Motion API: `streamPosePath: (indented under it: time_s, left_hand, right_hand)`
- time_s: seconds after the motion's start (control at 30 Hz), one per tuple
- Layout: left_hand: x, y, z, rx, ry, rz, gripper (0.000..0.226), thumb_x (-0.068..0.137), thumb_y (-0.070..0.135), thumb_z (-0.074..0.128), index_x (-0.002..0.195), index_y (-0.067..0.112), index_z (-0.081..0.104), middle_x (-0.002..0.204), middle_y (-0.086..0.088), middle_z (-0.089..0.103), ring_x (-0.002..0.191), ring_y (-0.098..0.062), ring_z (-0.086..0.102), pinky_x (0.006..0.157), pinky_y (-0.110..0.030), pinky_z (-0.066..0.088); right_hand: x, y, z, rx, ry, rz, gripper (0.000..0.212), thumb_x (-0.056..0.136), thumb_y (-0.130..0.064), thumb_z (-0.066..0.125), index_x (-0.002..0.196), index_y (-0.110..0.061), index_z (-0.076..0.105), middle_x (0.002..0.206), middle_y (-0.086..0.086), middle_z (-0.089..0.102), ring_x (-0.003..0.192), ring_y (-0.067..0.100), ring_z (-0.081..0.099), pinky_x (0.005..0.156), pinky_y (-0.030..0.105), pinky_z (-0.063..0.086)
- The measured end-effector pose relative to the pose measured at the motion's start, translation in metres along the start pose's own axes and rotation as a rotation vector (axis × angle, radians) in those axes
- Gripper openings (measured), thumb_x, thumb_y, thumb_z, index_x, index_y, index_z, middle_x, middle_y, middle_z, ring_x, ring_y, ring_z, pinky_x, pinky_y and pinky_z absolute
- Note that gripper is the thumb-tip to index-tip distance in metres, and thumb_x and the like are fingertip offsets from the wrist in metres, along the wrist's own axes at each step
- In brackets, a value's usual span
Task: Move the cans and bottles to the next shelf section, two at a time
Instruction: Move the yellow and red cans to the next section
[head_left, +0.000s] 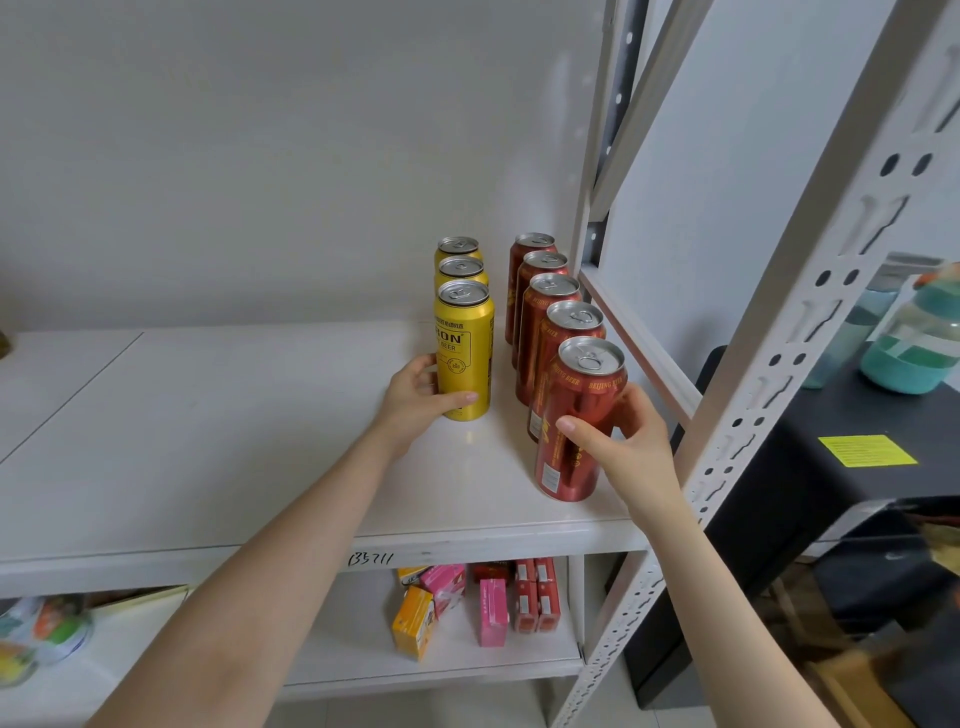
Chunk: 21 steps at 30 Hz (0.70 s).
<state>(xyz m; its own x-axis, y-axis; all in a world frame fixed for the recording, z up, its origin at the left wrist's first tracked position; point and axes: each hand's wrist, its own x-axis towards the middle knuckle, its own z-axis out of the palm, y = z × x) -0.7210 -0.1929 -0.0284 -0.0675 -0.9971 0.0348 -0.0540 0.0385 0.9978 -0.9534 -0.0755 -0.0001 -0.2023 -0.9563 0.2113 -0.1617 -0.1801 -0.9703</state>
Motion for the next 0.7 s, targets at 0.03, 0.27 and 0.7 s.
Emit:
streamPosePath:
  time_s: [0.03,0.27,0.7]
  left_hand:
    - [-0.001,0.0,-0.001,0.012,0.003,-0.001,0.064,0.074,-0.006,0.079,0.13,0.005,0.05,0.117,-0.015,0.069,0.094,-0.018,0.072,0.081,-0.027,0.059]
    - [-0.019,0.004,-0.02,0.165,0.076,-0.09,0.072,0.072,0.023,0.088,0.134,0.013,0.052,0.12,-0.011,0.065,0.109,-0.022,0.065,0.094,-0.034,0.052]
    - [-0.127,0.017,-0.042,0.949,0.13,0.204,0.049,0.097,0.03,0.057,0.139,0.008,0.047,0.142,-0.014,0.05,0.134,-0.032,0.045,0.105,-0.043,0.039]
  right_hand:
    - [-0.001,0.0,0.0,-0.011,0.016,-0.003,0.044,0.073,-0.028,0.084,0.107,-0.032,0.057,0.109,-0.011,0.068,0.108,0.007,0.062,0.076,0.017,0.045]
    - [-0.016,-0.008,0.001,-0.159,0.13,-0.032,0.062,0.072,-0.043,0.085,0.122,-0.029,0.05,0.113,-0.013,0.062,0.104,0.002,0.06,0.084,0.027,0.052]
    - [-0.091,-0.019,-0.009,-1.015,0.109,-0.173,0.079,0.086,-0.056,0.065,0.148,-0.013,0.039,0.15,0.012,0.045,0.136,0.032,0.045,0.109,0.051,0.04]
